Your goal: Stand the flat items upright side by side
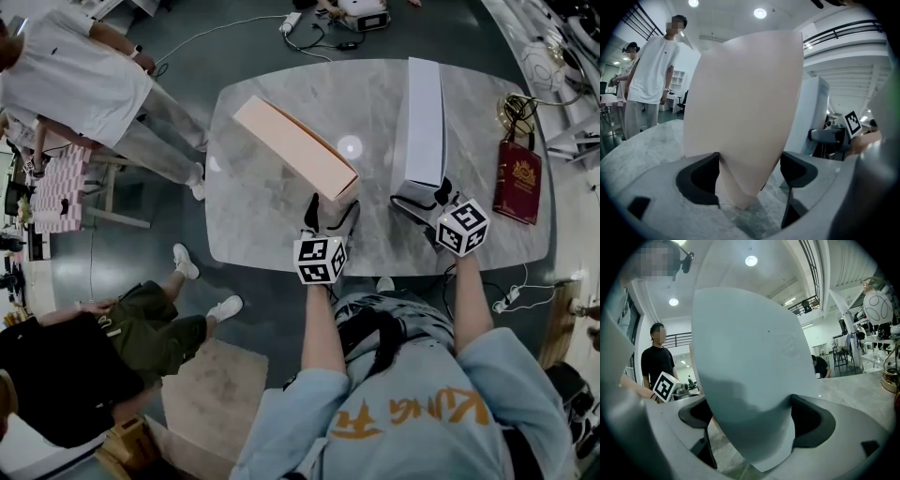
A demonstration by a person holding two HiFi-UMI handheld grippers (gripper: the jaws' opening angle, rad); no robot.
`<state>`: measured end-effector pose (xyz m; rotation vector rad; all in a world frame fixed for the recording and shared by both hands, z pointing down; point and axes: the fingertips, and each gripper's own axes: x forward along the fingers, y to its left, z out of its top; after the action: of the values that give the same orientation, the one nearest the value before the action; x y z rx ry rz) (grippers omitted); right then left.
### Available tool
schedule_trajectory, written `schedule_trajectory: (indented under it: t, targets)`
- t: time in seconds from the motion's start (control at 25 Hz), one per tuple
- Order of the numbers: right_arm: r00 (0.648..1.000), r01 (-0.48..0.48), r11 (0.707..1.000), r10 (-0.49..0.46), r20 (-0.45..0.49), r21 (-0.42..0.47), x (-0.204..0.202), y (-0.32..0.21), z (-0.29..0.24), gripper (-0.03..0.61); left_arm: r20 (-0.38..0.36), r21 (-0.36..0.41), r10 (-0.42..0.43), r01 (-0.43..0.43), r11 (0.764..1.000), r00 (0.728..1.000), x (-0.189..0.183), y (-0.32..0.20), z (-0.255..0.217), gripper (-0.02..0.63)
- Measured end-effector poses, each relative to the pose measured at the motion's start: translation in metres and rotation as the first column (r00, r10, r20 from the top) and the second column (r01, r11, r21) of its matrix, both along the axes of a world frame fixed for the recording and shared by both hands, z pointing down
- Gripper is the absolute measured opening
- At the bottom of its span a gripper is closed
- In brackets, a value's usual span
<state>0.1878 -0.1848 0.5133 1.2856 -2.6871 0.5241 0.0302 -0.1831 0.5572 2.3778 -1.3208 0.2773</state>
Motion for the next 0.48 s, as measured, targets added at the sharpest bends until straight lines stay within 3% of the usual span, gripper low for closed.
schedule_trajectory:
  t: [0.48]
  targets:
    - [0.999,0.049,0.999,-0.049,0.022,-0.001,-0.017,-0.019,-0.001,0.512,-0.014,0.013,0.082,-0.081,0.997,0.997,-0.001,-0.004,-0.002,0.42]
